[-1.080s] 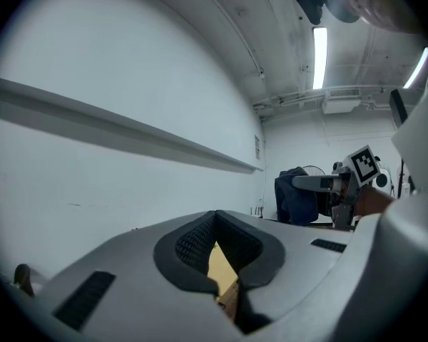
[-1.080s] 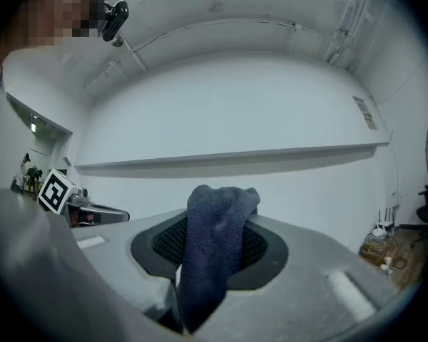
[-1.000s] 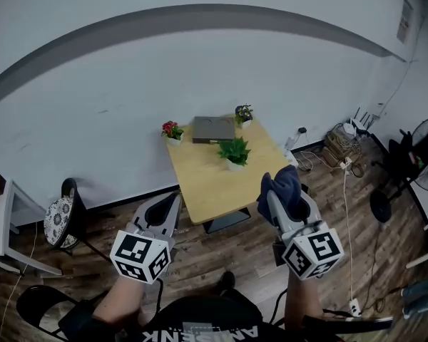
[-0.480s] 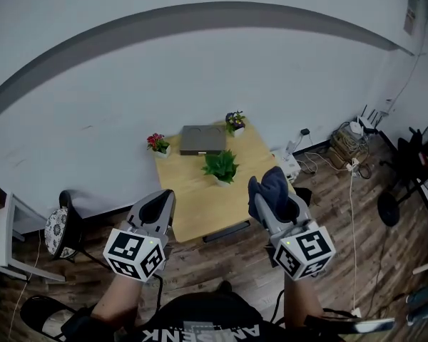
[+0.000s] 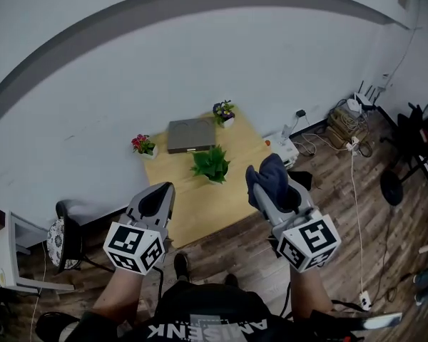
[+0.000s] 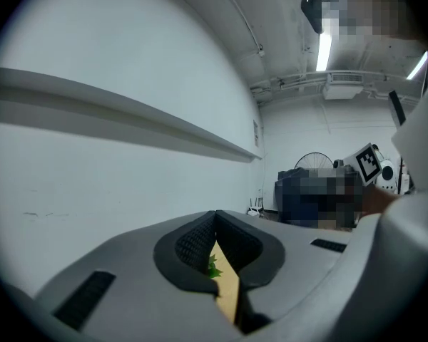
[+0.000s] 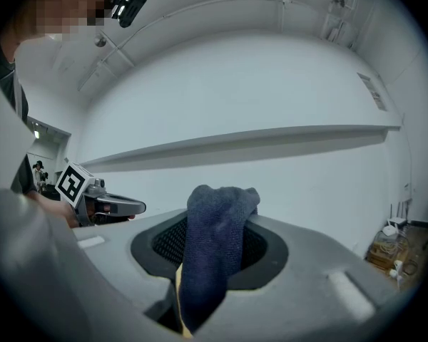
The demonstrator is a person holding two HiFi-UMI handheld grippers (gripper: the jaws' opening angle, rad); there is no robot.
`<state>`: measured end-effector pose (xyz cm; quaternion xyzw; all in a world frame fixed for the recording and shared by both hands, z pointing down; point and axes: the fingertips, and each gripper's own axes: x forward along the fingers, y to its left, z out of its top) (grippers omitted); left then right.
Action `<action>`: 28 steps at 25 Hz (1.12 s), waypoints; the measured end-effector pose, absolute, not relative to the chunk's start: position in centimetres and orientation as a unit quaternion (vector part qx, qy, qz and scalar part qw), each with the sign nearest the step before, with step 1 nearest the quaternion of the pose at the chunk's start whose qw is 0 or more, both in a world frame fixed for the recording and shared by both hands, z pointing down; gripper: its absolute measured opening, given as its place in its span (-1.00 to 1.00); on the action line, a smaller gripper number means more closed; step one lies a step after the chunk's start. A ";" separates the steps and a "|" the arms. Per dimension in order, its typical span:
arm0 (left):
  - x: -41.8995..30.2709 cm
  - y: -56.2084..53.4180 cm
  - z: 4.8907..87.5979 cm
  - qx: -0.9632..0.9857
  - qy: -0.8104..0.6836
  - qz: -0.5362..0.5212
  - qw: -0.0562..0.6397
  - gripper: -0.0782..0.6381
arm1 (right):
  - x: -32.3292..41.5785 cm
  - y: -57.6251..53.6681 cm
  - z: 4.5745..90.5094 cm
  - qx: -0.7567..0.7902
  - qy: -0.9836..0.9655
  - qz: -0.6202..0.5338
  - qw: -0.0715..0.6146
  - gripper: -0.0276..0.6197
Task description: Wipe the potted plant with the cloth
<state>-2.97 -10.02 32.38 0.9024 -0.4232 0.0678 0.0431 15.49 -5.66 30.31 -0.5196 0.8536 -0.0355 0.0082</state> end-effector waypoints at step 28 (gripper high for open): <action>-1.2 -23.2 46.4 0.944 -0.175 0.273 -0.066 -0.58 | 13.6 -12.2 34.0 -0.673 0.734 -0.084 -0.024 -0.52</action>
